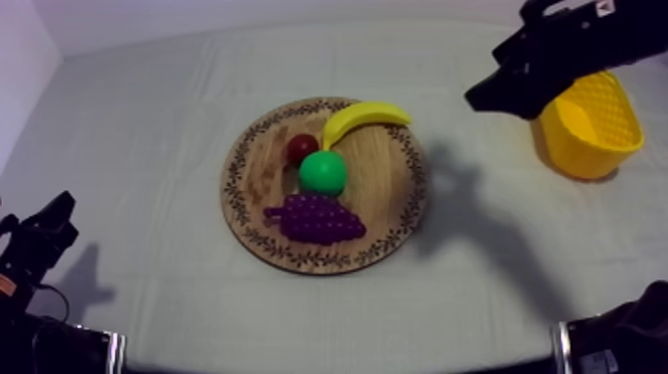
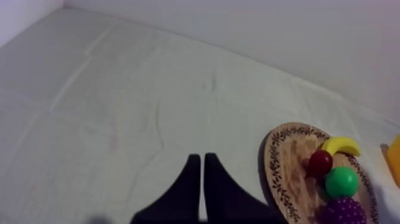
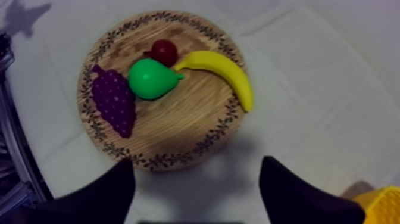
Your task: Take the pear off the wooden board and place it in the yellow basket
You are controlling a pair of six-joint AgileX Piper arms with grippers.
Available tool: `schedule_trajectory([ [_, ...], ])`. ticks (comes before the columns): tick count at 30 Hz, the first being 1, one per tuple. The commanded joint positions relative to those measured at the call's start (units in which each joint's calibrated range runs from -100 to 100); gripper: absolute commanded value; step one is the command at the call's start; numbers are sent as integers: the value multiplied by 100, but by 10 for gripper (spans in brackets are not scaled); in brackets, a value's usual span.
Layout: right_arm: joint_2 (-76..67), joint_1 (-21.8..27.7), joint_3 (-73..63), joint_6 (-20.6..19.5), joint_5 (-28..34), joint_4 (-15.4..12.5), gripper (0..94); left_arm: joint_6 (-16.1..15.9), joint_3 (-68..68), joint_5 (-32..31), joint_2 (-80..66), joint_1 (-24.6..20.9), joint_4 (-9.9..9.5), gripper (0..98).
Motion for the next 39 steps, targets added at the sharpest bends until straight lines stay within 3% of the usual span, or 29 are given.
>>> schedule_trajectory([
  [1, 369, -179, -68, -272, 115, 131, 743, 0, 2, 1, 0, -1, -2, 1],
  [5, 922, -389, -288, -504, 191, 322, 844, 0, 2, 1, 0, -1, -2, 1],
  [10, 1579, -490, -543, -647, 2, 416, 886, 0, 2, 1, 0, -1, -2, 1],
  [29, 2983, -1023, -788, -1731, -1890, 129, 886, 0, 2, 1, 0, -1, -2, 1],
  [39, 3419, -1296, -953, -2777, -2458, 447, 894, 0, 2, 1, 0, 6, -2, 1],
])
